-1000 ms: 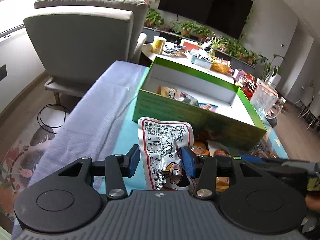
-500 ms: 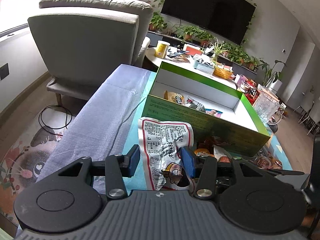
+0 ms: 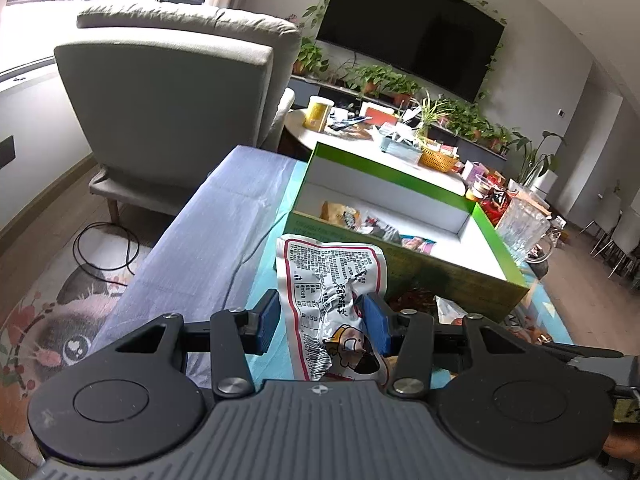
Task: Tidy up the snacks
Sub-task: 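Carry white packet into green box and release with left while right carries pastry bag over box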
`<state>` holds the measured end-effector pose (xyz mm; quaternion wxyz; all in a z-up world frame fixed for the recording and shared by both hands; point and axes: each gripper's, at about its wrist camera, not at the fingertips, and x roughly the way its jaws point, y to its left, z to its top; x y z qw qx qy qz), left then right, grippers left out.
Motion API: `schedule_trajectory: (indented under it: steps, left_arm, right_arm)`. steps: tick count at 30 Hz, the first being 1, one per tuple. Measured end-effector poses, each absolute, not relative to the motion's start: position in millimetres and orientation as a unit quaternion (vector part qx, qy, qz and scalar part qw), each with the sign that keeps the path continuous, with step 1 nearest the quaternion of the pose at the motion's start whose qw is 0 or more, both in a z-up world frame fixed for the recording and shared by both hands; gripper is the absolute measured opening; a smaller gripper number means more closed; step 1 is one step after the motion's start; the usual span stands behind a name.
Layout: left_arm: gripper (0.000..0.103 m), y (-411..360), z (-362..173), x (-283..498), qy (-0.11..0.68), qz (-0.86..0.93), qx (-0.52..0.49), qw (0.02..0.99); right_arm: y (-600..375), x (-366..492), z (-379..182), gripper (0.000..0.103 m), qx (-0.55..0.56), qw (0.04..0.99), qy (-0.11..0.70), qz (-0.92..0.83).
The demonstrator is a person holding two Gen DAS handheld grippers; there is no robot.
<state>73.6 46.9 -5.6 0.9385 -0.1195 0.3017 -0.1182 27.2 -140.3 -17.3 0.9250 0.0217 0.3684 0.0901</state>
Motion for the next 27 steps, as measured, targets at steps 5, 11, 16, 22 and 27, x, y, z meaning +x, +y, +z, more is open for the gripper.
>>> schedule_trajectory:
  steps: [5, 11, 16, 22, 27]
  left_arm:
    - [0.043, 42.8, 2.5, 78.2, 0.291, -0.123, -0.116, 0.942]
    - [0.043, 32.4, 16.7, 88.9, 0.270, -0.134, -0.106, 0.948]
    - [0.043, 19.1, 26.5, 102.5, 0.257, -0.141, -0.098, 0.951]
    - [0.043, 2.2, 36.5, 121.7, 0.248, -0.153, -0.085, 0.953]
    - [0.043, -16.1, 39.5, 142.1, 0.242, -0.164, -0.075, 0.954]
  right_arm:
    - [-144.0, 20.3, -0.4, 0.049, 0.027, 0.936, 0.337, 0.095]
    - [-155.2, 16.6, 22.1, 0.049, 0.040, 0.952, 0.287, 0.096]
    - [-166.7, 21.5, 32.6, 0.049, 0.055, 0.962, 0.254, 0.088]
    - [-173.7, 29.1, 41.6, 0.049, 0.061, 0.969, 0.225, 0.083]
    - [-178.6, 31.7, 45.9, 0.049, 0.066, 0.972, 0.210, 0.080]
